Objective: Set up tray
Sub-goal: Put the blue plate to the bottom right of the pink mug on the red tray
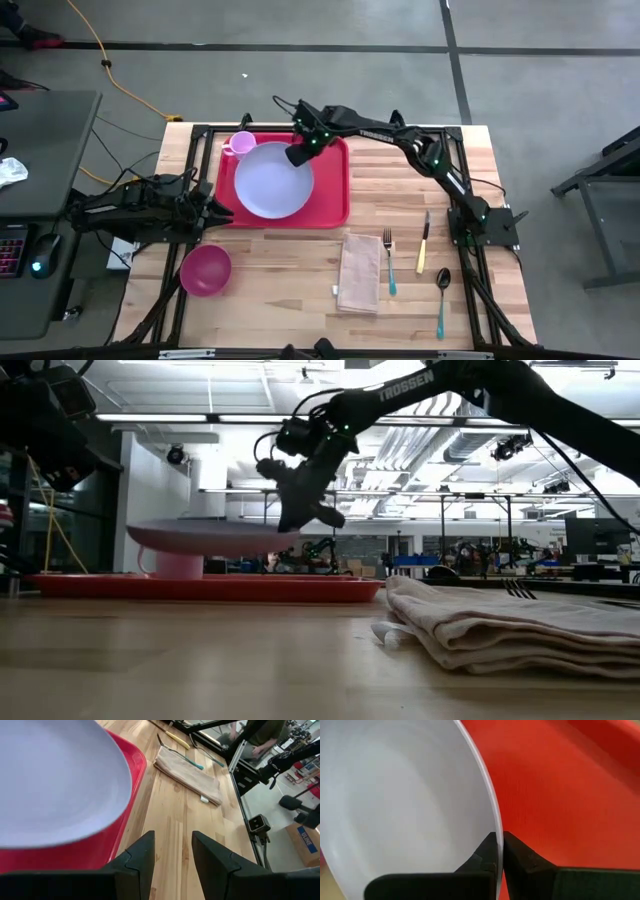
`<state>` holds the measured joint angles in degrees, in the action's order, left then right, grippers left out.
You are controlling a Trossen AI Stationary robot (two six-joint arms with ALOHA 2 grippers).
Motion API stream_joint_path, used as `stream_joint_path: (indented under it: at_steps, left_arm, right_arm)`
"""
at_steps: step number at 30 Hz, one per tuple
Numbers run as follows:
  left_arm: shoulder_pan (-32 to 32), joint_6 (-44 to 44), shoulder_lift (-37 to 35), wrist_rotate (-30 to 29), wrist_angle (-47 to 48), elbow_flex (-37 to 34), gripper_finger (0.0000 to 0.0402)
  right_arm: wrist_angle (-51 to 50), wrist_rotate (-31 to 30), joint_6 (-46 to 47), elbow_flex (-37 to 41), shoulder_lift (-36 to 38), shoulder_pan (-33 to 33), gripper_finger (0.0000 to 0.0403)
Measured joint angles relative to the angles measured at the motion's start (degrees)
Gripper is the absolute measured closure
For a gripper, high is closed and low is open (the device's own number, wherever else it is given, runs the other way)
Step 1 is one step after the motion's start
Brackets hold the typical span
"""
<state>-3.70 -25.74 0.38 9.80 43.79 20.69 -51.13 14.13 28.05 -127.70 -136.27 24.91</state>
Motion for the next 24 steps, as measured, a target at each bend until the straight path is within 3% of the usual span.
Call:
stream_joint_path:
  at_steps: [24]
  left_arm:
    - [0.0, 0.0, 0.0, 0.0, 0.0, 0.0, 0.024]
  right_arm:
    - [2.6, 0.8, -0.7, 0.0, -5.8, 0.7, 0.0403]
